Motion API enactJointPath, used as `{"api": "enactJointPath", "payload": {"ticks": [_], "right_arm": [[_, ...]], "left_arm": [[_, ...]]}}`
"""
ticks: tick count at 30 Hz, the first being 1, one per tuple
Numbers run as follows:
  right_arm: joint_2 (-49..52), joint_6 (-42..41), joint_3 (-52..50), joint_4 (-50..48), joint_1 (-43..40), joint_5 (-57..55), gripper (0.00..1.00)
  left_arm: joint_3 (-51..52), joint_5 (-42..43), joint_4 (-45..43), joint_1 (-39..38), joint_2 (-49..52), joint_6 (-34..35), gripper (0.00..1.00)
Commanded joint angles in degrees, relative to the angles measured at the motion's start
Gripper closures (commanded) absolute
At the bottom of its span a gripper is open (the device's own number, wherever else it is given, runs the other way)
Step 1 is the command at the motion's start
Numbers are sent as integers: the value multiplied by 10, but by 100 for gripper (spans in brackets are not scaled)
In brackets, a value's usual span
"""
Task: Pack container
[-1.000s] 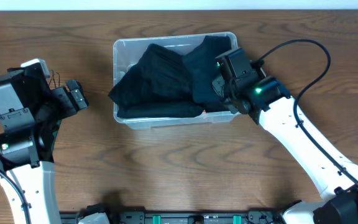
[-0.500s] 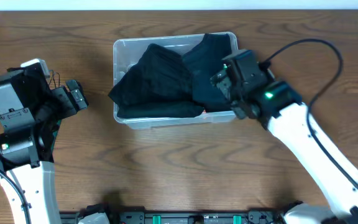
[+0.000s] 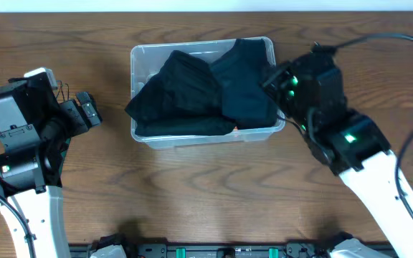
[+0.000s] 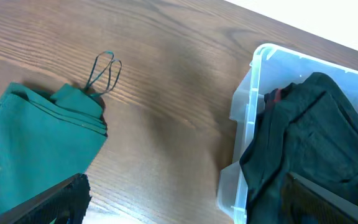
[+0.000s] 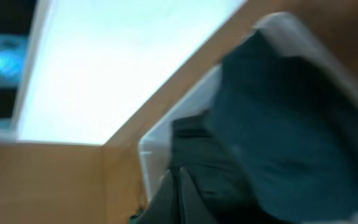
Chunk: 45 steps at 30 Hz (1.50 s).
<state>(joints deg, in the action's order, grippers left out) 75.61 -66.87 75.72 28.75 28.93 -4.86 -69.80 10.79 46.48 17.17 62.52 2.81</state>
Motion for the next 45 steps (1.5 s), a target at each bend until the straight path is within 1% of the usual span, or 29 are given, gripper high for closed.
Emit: {"api": "enactJointPath", "payload": {"ticks": [1,5,8,10,16,21,28,31,34,37,39,41,45], "right_arm": [[51,37,-21,-54,-13,79,99],[93,15,-50,-114,-26,91,99],[120,13,-73,-177,-38,128,99],[140,7,-83,-202,-44,137,99],[218,7,-87,-204,-47,148,99],[277,-10,-87,-201,-51,172,99],[279,-19,-87,-193,-54,171,99],[254,-2,-87,-203,-56,179,99],[189,79,-86,-216,-59,166,99],[107,120,-86,-181,-70,131,99],[48,159,-86,-136,-84,123,99],[-2,198,-86,-66,-105,118,99],[-92,264,-86,133,-169,81,99]], "left_arm": [[-8,6,2,3,0,1,2],[-8,6,2,3,0,1,2],[-8,6,2,3,0,1,2],[-8,6,2,3,0,1,2],[-8,6,2,3,0,1,2],[-8,6,2,3,0,1,2],[-8,6,2,3,0,1,2],[-8,6,2,3,0,1,2],[-8,6,2,3,0,1,2],[-8,6,2,3,0,1,2],[-8,6,2,3,0,1,2],[-8,6,2,3,0,1,2],[-8,6,2,3,0,1,2]]}}
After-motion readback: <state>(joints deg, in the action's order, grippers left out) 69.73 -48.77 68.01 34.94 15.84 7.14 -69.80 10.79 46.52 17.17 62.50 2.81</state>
